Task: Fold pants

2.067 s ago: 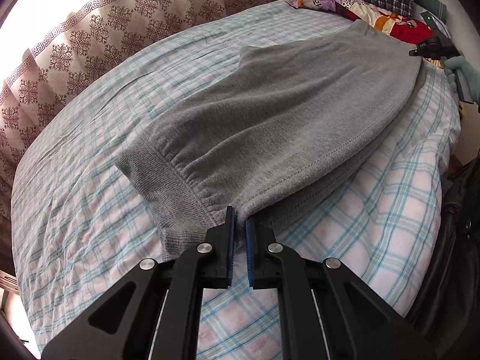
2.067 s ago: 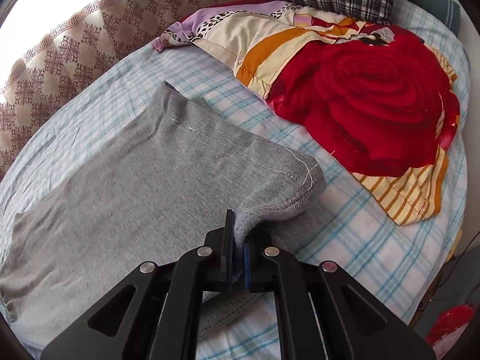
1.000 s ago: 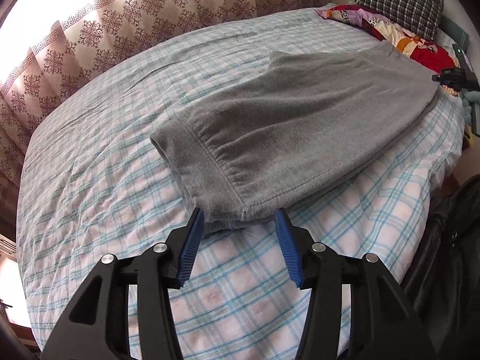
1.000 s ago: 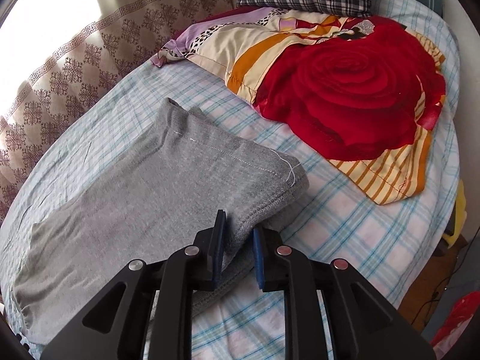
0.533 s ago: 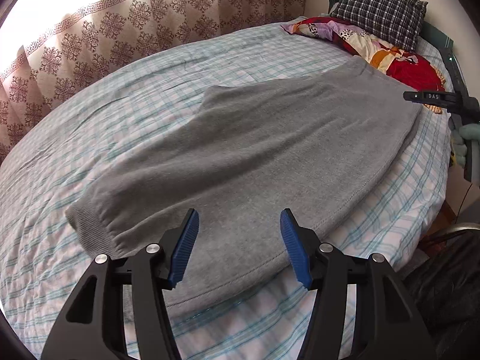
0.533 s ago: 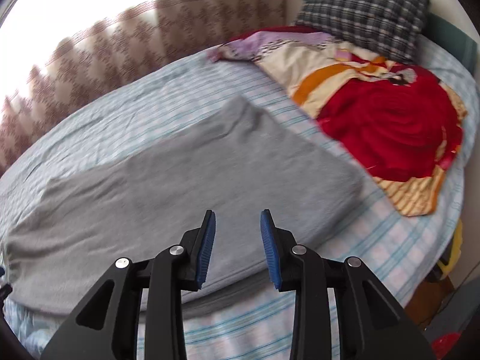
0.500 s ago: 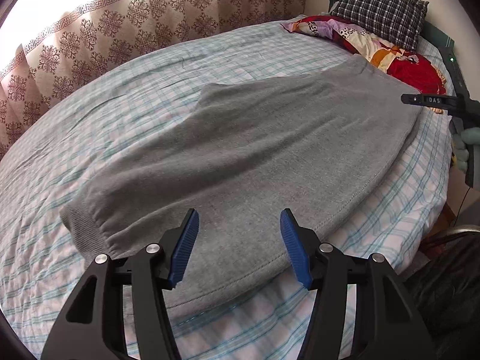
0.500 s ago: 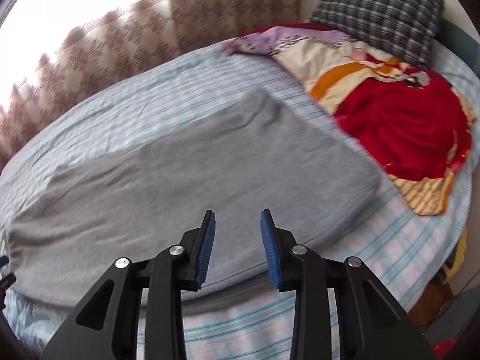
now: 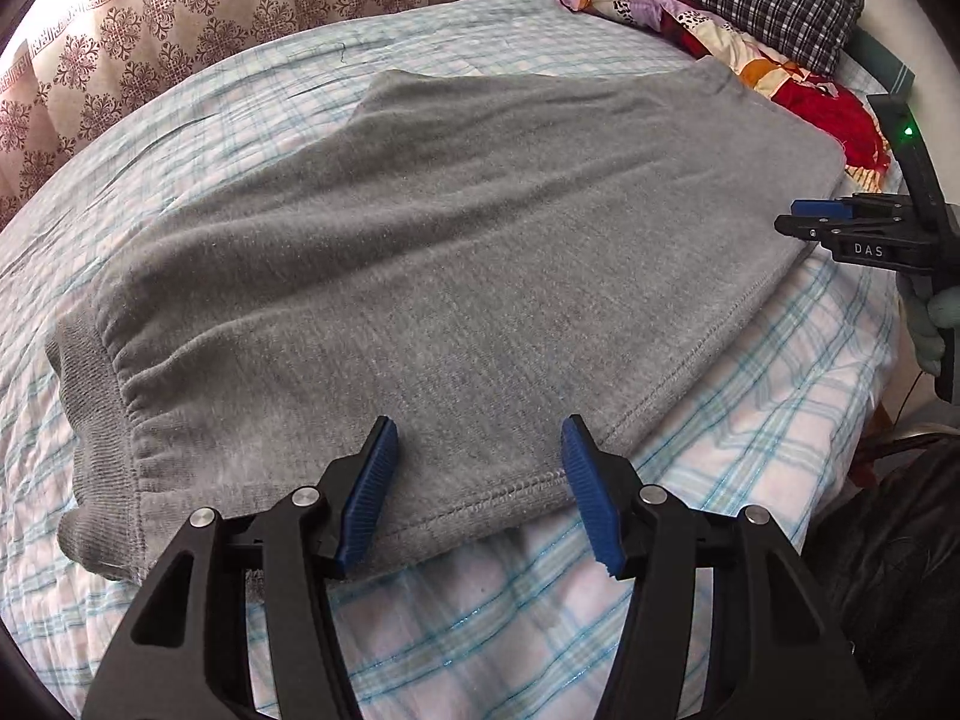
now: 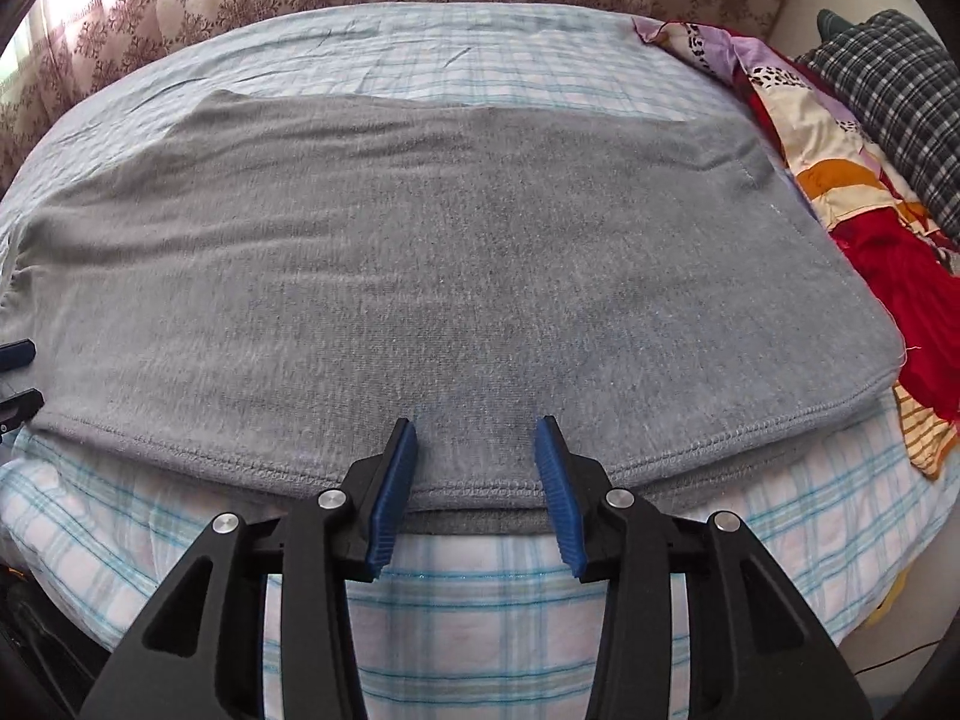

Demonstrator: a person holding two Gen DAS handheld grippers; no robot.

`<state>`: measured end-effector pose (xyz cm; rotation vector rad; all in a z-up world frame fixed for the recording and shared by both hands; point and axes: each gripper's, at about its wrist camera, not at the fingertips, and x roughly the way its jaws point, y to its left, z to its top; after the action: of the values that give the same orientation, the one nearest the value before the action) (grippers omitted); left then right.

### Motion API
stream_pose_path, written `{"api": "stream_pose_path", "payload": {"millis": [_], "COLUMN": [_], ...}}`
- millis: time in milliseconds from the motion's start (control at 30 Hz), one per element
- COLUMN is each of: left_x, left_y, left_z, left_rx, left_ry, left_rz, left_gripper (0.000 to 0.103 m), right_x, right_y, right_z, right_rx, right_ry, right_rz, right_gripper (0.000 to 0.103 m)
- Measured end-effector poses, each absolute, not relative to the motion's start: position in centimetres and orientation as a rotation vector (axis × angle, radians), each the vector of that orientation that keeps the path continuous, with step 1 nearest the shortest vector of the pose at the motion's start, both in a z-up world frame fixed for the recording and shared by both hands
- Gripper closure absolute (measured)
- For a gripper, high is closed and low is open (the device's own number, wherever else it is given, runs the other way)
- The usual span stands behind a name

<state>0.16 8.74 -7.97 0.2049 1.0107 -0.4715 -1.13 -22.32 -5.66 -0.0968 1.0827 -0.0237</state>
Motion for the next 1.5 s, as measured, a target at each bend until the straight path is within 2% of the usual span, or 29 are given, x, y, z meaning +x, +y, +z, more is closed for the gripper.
{"api": "stream_pose_path", "payload": {"millis": [367, 400, 500, 933, 1067, 1300, 1500], "left_x": [4.2, 4.8, 6.3, 5.3, 5.4, 5.2, 5.3], "left_y": [11.1, 11.6, 13.3, 16.5, 16.6, 16.3, 15.9], "left_z": [-4.2, -4.3, -5.0, -8.3, -8.5, -8.8, -8.8], "left_rx": [0.133, 0.124, 0.094, 0.064, 0.055, 0.077, 0.085], "left_ry": [0.931, 0.936, 0.973, 1.035, 1.032, 1.022, 1.023], "left_rz": [-0.346, -0.317, -0.235, -0.204, -0.213, -0.213, -0.209], "left_gripper": [0.044, 0.044, 0.044, 0.044, 0.044, 0.041, 0.039], "right_x": [4.0, 4.9, 7.6, 19.8, 22.4, 23.7, 21.9], "right_y": [-18.6, -17.4, -13.8, -1.2, -0.9, -0.3, -2.6], "right_z": [-2.4, -2.3, -2.0, -5.7, -7.6, -8.6, -5.0], "right_rx": [-0.053, -0.041, -0.024, -0.065, -0.05, -0.084, -0.041], "right_ry": [1.025, 1.02, 0.995, 1.02, 1.058, 1.055, 0.975], "right_rz": [0.088, 0.12, 0.179, 0.267, 0.237, 0.225, 0.241], "right_gripper": [0.061, 0.061, 0.047, 0.046, 0.045, 0.037, 0.037]}}
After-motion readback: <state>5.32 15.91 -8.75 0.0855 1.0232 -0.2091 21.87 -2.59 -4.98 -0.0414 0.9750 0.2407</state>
